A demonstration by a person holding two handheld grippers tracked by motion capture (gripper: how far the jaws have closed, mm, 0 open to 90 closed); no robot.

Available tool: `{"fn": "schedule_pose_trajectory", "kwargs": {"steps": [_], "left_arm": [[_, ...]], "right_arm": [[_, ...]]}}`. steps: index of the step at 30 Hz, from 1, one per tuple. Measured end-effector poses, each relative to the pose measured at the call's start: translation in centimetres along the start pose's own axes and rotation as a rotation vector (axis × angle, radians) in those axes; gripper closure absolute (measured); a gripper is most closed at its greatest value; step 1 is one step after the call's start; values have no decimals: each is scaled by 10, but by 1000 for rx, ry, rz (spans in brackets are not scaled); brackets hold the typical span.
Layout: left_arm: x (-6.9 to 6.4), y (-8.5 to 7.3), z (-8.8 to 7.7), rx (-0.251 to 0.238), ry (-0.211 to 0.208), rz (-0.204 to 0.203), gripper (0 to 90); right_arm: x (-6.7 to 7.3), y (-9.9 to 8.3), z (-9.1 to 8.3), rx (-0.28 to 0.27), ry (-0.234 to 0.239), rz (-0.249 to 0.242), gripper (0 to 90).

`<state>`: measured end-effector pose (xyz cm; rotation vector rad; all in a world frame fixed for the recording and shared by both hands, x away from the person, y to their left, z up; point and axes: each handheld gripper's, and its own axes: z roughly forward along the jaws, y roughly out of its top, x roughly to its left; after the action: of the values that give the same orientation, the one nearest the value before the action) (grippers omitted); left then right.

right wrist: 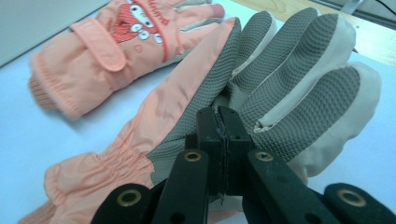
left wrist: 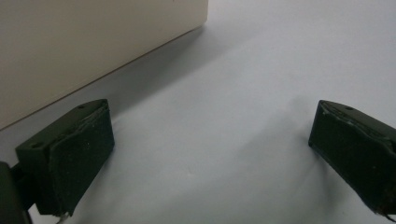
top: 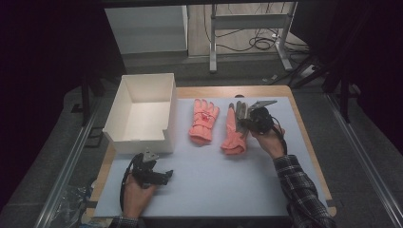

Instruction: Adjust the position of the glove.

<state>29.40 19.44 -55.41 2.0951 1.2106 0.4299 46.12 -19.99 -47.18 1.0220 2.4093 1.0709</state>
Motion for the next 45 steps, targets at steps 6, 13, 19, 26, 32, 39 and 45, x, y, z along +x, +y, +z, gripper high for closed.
{"fn": "schedule_pose_trajectory", "kwargs": {"steps": [6, 13, 19, 26, 32, 39, 45], "left_arm": [[0, 0, 0, 1, 0, 0, 2], [0, 0, 0, 1, 0, 1, 2], [0, 0, 0, 1, 0, 0, 2], [0, 0, 0, 2, 1, 0, 2], [0, 0, 0, 2, 1, 1, 2], [0, 0, 0, 2, 1, 1, 2], [0, 0, 0, 2, 1, 1, 2]], "right_arm": [[11, -3, -13, -12, 48, -17, 887], [25, -3, -29, -36, 119, -12, 887], [43, -8, -40, -37, 179, -25, 887], [62, -26, -47, -21, 259, -19, 887], [77, -42, -46, -7, 285, -21, 887], [80, -58, -30, 28, 265, -16, 884], [76, -67, -28, 44, 242, -8, 839]]}}
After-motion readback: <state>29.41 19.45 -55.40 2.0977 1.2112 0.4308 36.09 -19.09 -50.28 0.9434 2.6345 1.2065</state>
